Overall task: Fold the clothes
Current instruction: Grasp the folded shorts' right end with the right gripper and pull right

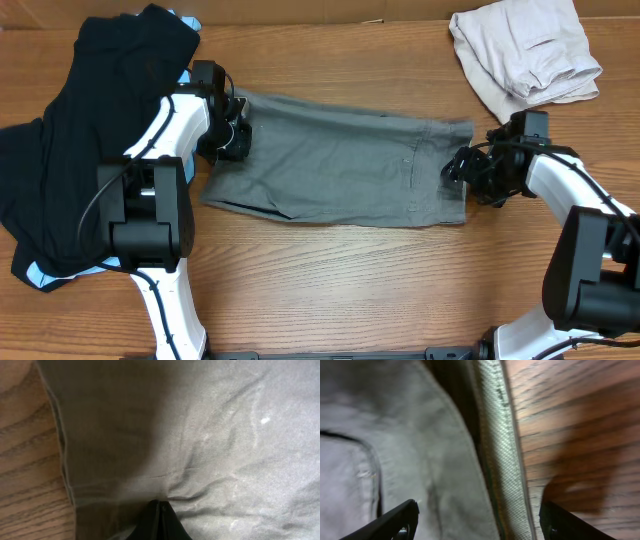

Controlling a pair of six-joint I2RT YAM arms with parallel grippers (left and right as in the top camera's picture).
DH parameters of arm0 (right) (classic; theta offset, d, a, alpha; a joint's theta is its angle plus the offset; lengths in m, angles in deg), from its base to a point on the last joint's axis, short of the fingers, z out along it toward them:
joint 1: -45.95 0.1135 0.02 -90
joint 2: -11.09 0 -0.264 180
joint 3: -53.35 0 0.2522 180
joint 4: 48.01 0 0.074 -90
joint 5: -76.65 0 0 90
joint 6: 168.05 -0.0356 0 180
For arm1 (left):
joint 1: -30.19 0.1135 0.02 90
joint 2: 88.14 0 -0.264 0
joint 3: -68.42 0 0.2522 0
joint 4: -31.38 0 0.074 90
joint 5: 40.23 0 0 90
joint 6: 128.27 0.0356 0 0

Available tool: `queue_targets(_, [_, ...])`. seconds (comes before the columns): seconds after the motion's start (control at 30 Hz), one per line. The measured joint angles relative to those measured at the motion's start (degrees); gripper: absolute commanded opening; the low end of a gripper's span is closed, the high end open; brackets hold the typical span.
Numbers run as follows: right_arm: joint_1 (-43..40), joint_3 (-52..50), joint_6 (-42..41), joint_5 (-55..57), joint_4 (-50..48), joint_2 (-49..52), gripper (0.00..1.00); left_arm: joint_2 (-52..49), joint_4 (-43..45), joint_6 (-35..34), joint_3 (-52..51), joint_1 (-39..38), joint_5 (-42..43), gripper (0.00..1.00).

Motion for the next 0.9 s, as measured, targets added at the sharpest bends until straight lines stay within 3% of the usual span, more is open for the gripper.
queue_targets(0.23, [4.35, -1.11, -3.45, 6.47, -3.39, 0.0, 0.71, 0.04, 0.13, -0.94, -0.07, 0.02, 0.13, 0.04])
queue_targets(0.37, [4.66, -1.97, -5.75, 7.43, -4.9, -0.13, 0.6, 0.07, 0.17, -1.16, -0.11, 0.02, 0.13, 0.04])
queue_targets(0.57, [4.63, -3.04, -8.63, 8.46, -5.53, -0.46, 0.33, 0.11, 0.2, -1.36, -0.15, 0.02, 0.13, 0.04])
queue_targets(0.73, [3.76, -3.63, -10.88, 7.74, -5.18, -0.44, 0.05, 0.11, 0.15, -1.57, -0.15, 0.02, 0.13, 0.04])
queue_targets(0.9, [-0.79, -3.72, -10.19, 1.16, -3.5, -0.26, 0.04, 0.11, 0.11, -2.54, -0.15, 0.02, 0.15, 0.04])
